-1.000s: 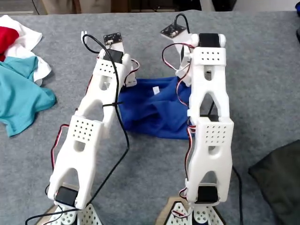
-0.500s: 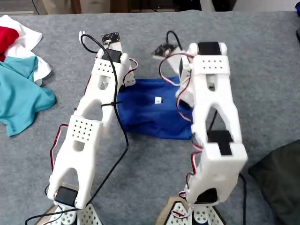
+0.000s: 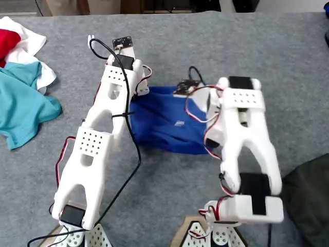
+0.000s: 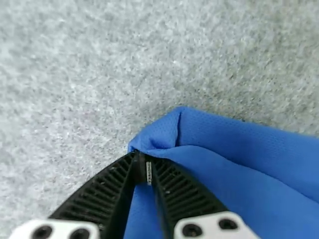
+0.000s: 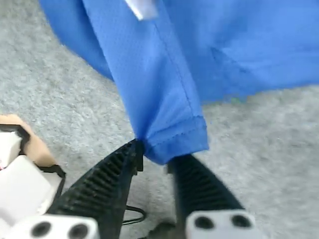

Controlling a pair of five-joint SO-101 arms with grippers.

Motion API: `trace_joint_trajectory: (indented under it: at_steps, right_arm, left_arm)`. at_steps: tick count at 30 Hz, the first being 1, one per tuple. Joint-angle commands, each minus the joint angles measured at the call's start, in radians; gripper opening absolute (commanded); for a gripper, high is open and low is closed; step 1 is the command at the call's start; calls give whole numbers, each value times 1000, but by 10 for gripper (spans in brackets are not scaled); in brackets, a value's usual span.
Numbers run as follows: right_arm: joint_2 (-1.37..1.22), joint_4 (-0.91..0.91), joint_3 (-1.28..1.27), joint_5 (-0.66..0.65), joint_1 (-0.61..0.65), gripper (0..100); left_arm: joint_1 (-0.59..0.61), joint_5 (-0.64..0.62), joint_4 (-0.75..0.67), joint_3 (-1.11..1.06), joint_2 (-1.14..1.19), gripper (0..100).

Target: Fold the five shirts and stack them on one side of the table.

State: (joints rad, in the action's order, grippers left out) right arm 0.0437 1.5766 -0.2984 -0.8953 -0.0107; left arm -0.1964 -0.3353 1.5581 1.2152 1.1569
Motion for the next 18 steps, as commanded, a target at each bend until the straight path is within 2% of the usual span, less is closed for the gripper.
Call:
trace_joint_trajectory:
  at_steps: [1,8,10,14,18]
  right_arm:
    - [104,-6,7,-34,-41,153]
    - [180,-34,134,-8,-16,152]
    - [179,-123,160,77,-12,140]
    - [79,-351,168,249,24,0]
    - [-122,-439,199,350,81,18]
  left_arm:
    - [18,9,-6,18,1,21]
    - [18,9,-9,18,4,21]
    - [18,9,-6,18,5,23]
    - [17,9,-6,18,10,23]
    - [17,9,-6,15,10,22]
